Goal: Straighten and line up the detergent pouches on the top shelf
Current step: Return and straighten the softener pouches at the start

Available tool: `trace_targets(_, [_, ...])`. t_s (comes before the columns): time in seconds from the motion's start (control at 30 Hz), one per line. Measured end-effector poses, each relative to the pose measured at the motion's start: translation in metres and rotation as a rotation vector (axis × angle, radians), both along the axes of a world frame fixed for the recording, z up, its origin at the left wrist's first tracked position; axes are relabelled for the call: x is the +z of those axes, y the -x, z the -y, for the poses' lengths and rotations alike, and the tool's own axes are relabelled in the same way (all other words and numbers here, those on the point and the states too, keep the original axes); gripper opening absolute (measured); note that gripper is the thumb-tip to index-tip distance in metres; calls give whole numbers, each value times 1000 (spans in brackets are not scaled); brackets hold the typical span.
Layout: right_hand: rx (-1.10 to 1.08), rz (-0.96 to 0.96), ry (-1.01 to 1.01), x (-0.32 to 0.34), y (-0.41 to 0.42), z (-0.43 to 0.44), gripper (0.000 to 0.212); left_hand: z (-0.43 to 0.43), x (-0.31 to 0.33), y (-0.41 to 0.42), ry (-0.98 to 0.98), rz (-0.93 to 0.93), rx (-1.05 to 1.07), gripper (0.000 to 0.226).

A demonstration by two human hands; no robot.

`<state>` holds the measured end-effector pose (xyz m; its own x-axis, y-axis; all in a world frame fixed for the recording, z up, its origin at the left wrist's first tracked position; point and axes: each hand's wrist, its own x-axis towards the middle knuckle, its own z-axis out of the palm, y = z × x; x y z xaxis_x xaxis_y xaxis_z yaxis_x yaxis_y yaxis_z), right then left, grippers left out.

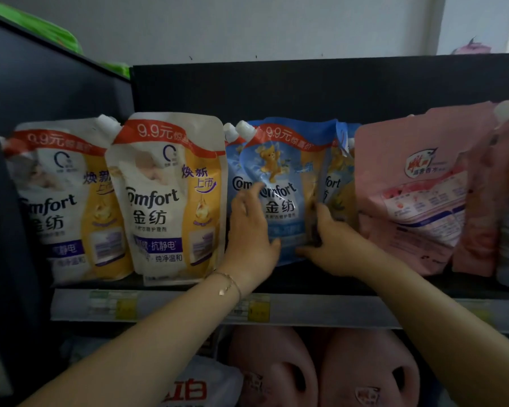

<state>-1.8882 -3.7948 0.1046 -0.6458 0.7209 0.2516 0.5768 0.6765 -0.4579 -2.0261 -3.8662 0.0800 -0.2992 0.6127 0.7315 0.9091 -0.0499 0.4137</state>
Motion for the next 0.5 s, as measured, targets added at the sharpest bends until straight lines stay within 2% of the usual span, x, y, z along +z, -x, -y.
trace_targets(0.07, [19,103,43,-3,10,1,101,3,-3,2,88,-303,122,92])
trace_targets(0.13, [21,148,-22,-5,16,2,100,2,-6,8,126,-562,120,98])
trace_targets(0.17, [22,160,-50,-5,17,3,98,2,-7,10,123,-624,105,99])
trace_targets(0.23, [31,178,-80,-5,19,5,96,6,-4,12,172,-672,111,98])
trace_targets(0.37, [74,141,-107,-5,24,10,93,12,7,14,396,-652,218,95])
trace_targets(0.43, [132,106,-124,-9,27,12,92,10,8,12,416,-635,300,97])
trace_targets(0.5, [187,91,-116,-13,32,12,93,3,4,16,388,-613,381,84])
